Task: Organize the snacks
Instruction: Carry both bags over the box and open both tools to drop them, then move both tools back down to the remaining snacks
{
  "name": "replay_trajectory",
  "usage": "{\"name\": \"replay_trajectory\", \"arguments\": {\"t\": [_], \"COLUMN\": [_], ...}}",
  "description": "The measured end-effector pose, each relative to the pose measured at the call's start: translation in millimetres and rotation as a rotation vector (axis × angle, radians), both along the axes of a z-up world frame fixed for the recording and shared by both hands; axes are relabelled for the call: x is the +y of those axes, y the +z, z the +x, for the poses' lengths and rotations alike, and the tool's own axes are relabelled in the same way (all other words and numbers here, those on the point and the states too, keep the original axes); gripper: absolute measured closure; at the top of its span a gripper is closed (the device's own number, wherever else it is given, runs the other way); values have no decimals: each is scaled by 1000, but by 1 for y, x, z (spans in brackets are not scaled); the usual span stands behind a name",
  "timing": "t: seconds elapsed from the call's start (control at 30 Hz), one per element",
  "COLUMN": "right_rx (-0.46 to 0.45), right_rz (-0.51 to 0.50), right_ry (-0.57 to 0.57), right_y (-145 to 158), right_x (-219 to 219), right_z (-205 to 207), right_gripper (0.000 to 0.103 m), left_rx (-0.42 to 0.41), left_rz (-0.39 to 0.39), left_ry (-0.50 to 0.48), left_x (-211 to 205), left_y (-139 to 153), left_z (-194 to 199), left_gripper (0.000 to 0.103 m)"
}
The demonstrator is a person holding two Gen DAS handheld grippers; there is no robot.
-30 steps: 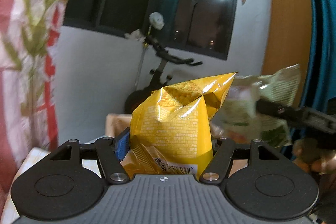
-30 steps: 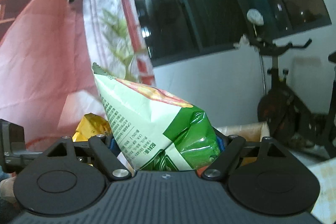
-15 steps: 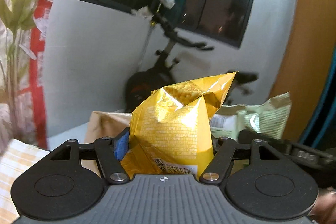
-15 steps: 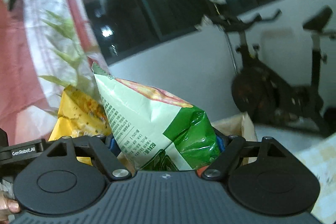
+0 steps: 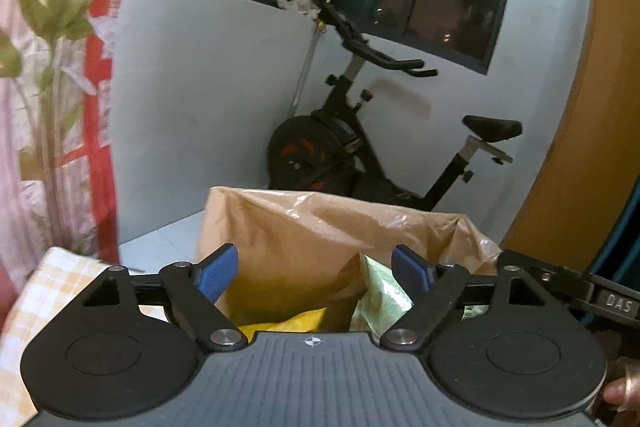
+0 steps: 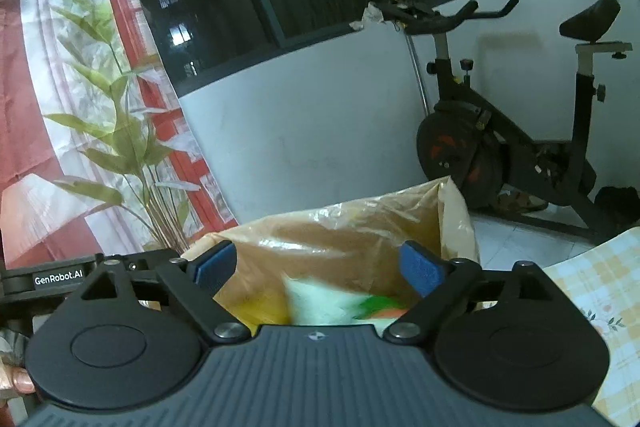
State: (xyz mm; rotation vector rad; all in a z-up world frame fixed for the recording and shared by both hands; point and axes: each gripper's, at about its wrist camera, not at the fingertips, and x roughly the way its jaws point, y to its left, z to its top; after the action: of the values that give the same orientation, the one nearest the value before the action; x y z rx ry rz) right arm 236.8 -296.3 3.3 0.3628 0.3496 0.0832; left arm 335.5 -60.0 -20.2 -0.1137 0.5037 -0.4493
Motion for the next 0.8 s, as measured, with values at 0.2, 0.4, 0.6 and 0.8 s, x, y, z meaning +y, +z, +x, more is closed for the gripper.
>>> {"name": "replay_trajectory", "arguments": {"t": [0.2,0.4,0.6,0.8], "right_rx": [-23,-30,-53,2], "right_rz": [-99,-110,-99,-139], "right_ry": [65,74,110,85], "right_y": [13,22,25,-9], "right_x": [7,8,13,23], "right_z": [-28,-59,-88,-107], "right_gripper": [12,5,0,0], "left_rx": [-20,-39,-71,6], "left_rz": [-1,14,85,55], "left_ry": [50,95,77,144], "left_x": [34,66,81,91], "left_y": [17,30,14,-30], "left_z": [-38,-73,-118,-138], "left_gripper": [18,18,18,18]}}
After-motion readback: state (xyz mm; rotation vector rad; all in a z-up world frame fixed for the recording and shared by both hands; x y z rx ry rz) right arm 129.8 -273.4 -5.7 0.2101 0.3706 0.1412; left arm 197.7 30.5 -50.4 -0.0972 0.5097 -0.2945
